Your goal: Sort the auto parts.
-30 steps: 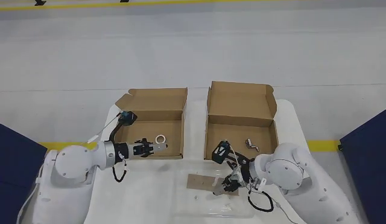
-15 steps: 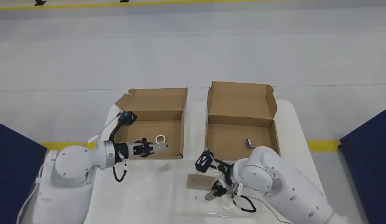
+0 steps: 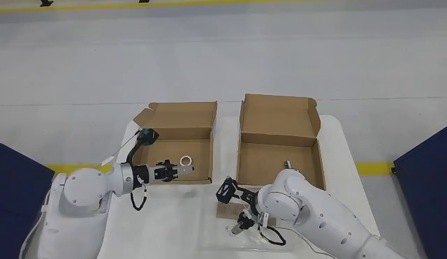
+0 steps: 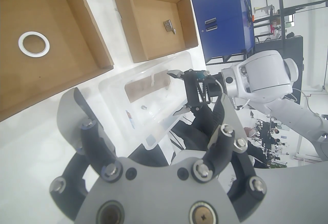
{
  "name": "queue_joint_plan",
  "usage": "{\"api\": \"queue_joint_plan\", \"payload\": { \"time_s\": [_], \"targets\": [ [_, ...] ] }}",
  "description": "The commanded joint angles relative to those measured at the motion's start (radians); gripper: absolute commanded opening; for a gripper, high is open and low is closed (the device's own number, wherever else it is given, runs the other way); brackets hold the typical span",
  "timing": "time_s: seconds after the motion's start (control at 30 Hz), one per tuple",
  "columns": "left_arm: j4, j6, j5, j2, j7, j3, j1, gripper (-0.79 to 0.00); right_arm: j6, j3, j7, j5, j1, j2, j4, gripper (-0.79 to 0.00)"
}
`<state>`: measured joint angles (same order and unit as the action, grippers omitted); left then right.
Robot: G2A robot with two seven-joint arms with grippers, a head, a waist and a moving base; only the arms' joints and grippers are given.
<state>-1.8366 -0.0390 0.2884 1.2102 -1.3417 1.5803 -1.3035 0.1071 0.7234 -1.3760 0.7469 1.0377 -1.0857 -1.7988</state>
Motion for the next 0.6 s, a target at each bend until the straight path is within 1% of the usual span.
{"api": "queue_joint_plan", "payload": {
  "time_s": [0.0,0.07,0.17,0.5,0.57],
  "targets": [
    [0.000,0.000,0.000,0.000,0.000,0.000,0.000,0.000,0.000,0.000,0.000,0.000,0.000,0.000,0.000,0.000],
    [0.000,0.000,0.000,0.000,0.000,0.000,0.000,0.000,0.000,0.000,0.000,0.000,0.000,0.000,0.000,0.000],
    [0.000,0.000,0.000,0.000,0.000,0.000,0.000,0.000,0.018,-0.034,0.059,0.036,0.015,-0.006,0.021,0.000],
    [0.000,0.000,0.000,0.000,0.000,0.000,0.000,0.000,0.017,-0.144,0.092,0.060,-0.038,-0.053,0.094,0.000],
    [0.000,0.000,0.000,0.000,0.000,0.000,0.000,0.000,0.015,-0.163,0.091,0.059,-0.051,-0.064,0.115,-0.071]
  ]
}}
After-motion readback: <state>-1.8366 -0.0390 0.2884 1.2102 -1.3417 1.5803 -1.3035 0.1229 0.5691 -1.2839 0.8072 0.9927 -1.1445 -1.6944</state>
